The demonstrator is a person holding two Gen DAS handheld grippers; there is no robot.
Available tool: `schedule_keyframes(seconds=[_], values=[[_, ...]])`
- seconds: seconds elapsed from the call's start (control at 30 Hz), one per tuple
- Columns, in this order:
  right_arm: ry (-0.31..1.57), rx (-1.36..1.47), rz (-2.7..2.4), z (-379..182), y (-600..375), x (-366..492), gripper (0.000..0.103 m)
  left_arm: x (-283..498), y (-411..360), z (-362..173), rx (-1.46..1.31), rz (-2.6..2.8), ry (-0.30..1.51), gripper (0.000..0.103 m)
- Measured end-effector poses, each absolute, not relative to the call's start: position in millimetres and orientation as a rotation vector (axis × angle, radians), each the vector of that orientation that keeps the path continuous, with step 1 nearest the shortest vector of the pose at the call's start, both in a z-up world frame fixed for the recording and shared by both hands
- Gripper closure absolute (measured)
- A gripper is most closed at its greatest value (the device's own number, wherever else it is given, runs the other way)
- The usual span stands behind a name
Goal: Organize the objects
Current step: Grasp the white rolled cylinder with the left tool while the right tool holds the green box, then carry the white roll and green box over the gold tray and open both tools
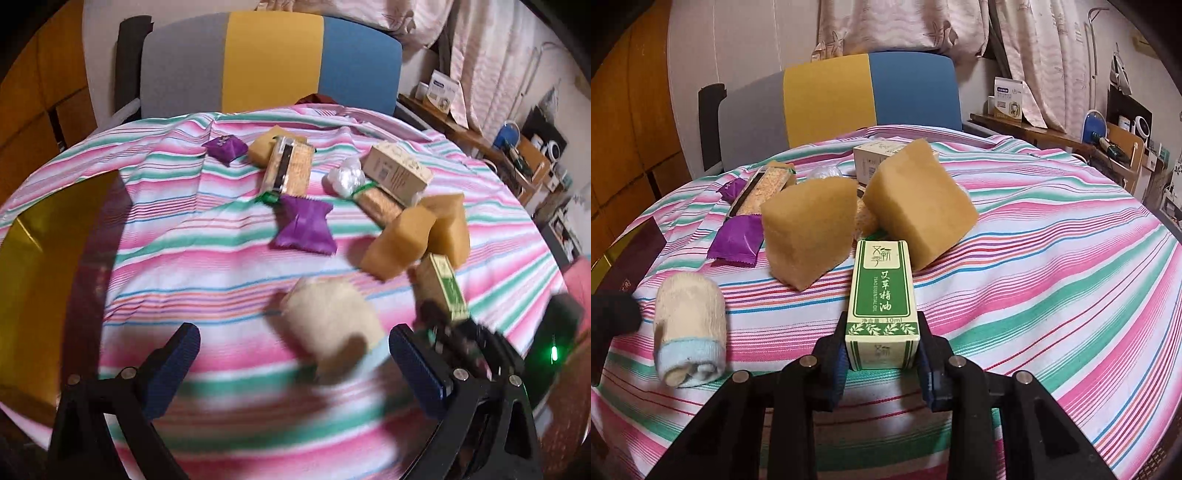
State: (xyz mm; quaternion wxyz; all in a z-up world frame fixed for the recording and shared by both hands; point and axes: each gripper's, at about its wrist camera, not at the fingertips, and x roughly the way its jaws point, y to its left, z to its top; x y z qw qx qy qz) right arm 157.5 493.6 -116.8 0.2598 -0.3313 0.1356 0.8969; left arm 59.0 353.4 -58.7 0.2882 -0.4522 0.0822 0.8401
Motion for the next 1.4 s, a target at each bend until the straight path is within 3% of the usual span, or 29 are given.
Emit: schedule_keyframes(seconds=[0.17, 0.23, 0.33, 0.5, 0.57, 0.6, 0.63, 0.77, 1.4], values=[[0.359, -0.892, 2.429, -118, 493, 157, 0.072, 57, 375, -70, -1.184, 2.247, 0.284, 0.0], [0.357, -0.89, 2.429, -118, 492, 157, 0.072, 56, 382, -79, -1.171, 2.259, 0.354, 0.007], [0.349, -0.887, 2.429, -118, 491, 157, 0.072, 52, 380, -86, -1.176, 2.178, 0.291, 0.018], [0.338, -0.883, 2.427, -118, 489, 156, 0.072, 49, 368, -91, -1.233, 2.102, 0.188, 0.021], [0.337, -0.882, 2.427, -118, 489, 156, 0.072, 48, 364, -92, -1.247, 2.066, 0.144, 0.031], [0.336, -0.882, 2.427, -118, 489, 156, 0.072, 48, 362, -89, -1.242, 2.043, 0.116, 0.041], [0.335, -0.882, 2.427, -118, 489, 156, 0.072, 51, 361, -87, -1.237, 2.033, 0.113, 0.043], [0.336, -0.879, 2.429, -118, 489, 157, 0.072, 59, 359, -82, -1.181, 2.053, 0.199, 0.044], [0.283, -0.86, 2.418, -119, 482, 155, 0.072, 71, 288, -73, -1.171, 2.07, 0.088, 0.044]])
